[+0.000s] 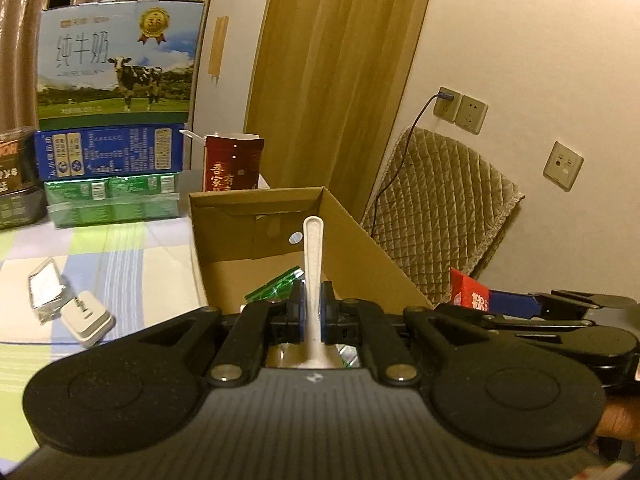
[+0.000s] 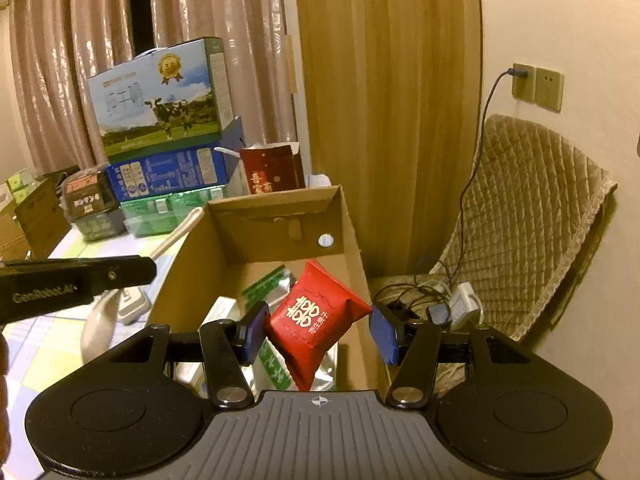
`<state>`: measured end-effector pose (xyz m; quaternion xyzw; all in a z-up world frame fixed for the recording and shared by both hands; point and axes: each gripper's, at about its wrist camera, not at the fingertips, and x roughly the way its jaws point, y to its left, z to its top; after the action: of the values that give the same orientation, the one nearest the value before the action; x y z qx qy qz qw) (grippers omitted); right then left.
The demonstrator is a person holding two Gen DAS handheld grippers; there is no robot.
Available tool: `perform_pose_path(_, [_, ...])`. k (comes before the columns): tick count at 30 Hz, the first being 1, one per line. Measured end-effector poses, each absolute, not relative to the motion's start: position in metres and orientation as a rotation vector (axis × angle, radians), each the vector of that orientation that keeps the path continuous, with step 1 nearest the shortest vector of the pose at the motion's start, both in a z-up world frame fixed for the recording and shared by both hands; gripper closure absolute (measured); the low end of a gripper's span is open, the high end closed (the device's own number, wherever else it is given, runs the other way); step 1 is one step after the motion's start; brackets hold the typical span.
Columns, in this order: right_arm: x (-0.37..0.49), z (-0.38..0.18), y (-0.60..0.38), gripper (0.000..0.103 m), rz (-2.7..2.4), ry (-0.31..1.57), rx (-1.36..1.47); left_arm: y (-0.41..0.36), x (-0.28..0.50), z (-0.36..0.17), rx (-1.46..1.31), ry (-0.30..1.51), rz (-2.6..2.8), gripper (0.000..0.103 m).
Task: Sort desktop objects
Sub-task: 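Carry the white spoon and red candy packet over the cardboard box, then open both tools to drop the spoon and candy into the box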
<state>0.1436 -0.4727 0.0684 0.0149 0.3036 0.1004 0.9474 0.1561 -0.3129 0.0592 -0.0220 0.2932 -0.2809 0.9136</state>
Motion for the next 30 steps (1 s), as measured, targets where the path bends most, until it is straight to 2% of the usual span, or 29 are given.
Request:
perform_pose_path(2, [0.149, 0.068, -0.472, 0.051, 0.202, 0.619, 0.029, -0.315, 0.164, 0.056, -0.061, 0.606, -0.584, 0.098])
perform_pose_path(4, [0.154, 0.068, -0.471, 0.051, 0.202, 0.62, 0.028, -0.315, 0.172, 0.052, -0.066, 0.609, -0.57, 0.082])
perform_pose_path(16, [0.17, 0.061, -0.449, 0.05, 0.254, 0.647, 0.039, -0.271, 0.171, 0.046, -0.091, 0.613, -0.5, 0.081])
perform_pose_path(17, [0.174, 0.061, -0.446, 0.048, 0.272, 0.648, 0.048, -0.266, 0.17, 0.046, -0.09, 0.613, -0.495, 0.081])
perform_pose_path(18, [0.178, 0.062, -0.444, 0.032, 0.29, 0.652, 0.058, -0.262, 0.17, 0.046, -0.091, 0.615, -0.488, 0.08])
perform_pose_path(20, [0.181, 0.065, -0.441, 0.019, 0.282, 0.64, 0.082, -0.253, 0.168, 0.045, -0.09, 0.615, -0.472, 0.075])
perform_pose_path(28, [0.168, 0.072, -0.443, 0.018, 0.277, 0.623, 0.103, -0.223, 0.154, 0.041, -0.083, 0.612, -0.413, 0.043])
perform_pose_path(30, [0.16, 0.07, -0.446, 0.017, 0.269, 0.63, 0.11, -0.217, 0.148, 0.04, -0.077, 0.609, -0.404, 0.039])
